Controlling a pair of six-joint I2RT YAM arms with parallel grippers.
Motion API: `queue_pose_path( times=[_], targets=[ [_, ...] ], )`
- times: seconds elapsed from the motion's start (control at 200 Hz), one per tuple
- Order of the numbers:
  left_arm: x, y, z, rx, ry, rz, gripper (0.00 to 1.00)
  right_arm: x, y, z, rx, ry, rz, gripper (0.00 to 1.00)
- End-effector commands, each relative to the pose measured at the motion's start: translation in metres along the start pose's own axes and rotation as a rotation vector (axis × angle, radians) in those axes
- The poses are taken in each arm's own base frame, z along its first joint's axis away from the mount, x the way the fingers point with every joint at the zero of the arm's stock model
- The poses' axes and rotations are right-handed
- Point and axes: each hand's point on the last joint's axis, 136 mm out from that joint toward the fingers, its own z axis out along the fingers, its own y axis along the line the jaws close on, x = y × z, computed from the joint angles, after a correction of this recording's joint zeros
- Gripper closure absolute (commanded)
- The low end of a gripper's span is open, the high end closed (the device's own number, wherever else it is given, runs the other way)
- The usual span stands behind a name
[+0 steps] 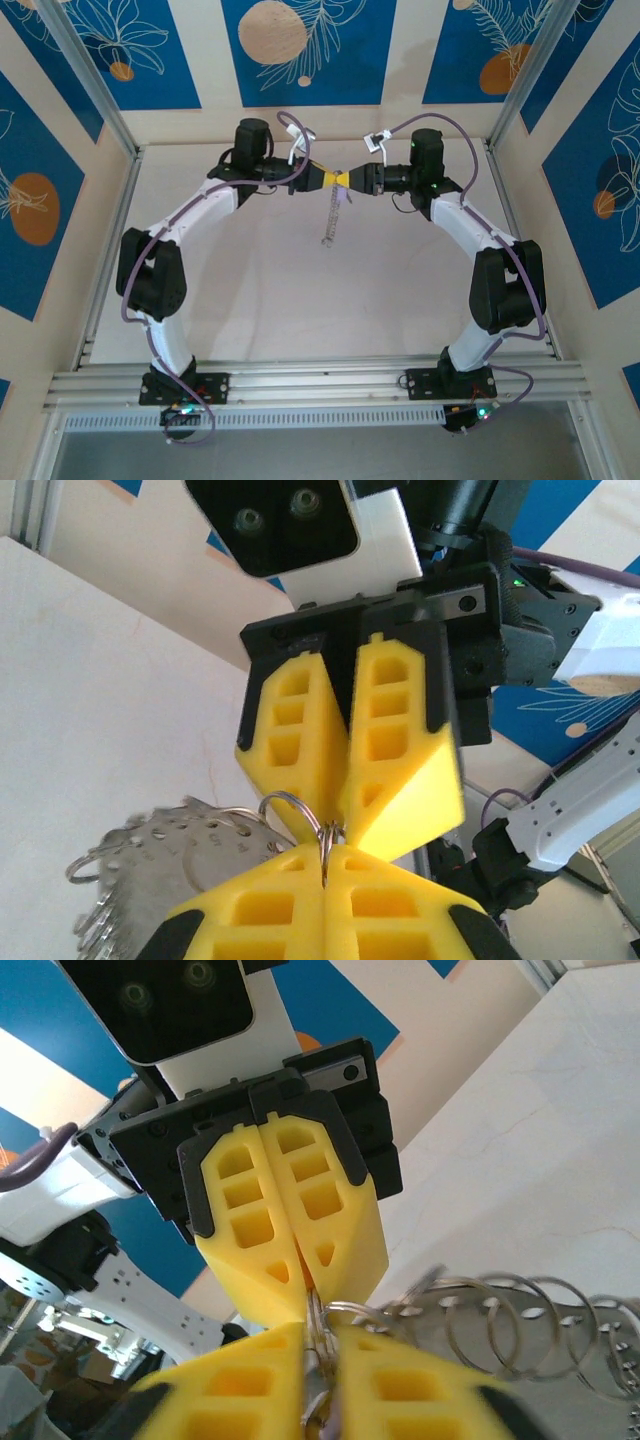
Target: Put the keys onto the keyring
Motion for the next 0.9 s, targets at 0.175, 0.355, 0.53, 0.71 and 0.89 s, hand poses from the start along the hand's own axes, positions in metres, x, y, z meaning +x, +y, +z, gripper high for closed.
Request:
queue_pose_path(
  times=[0.175,0.355,0.53,0.71,0.89],
  targets=[
    [-0.020,-0.020,0.002,0.022,-0.110,0.082,1.00,0.005,0.000,-0.027,0.092,-0.070,0.023,0.52],
    [-0.027,-0.025,-0.005,-0.003,-0.172,0.101,1.00,0.011,-0.010,-0.047,0.205,-0.135,0.061,0.50],
    [-0.036,-0.032,-0.009,0.005,-0.233,0.112,1.00,0.011,-0.032,-0.064,0.422,-0.243,0.127,0.48],
    [-0.047,-0.044,-0.014,0.046,-0.280,0.128,1.00,0.020,-0.046,-0.074,0.648,-0.314,0.109,0.43],
    [-0.051,-0.054,-0.017,0.055,-0.287,0.136,1.00,0.035,-0.025,-0.063,0.531,-0.285,0.050,0.46]
  ],
)
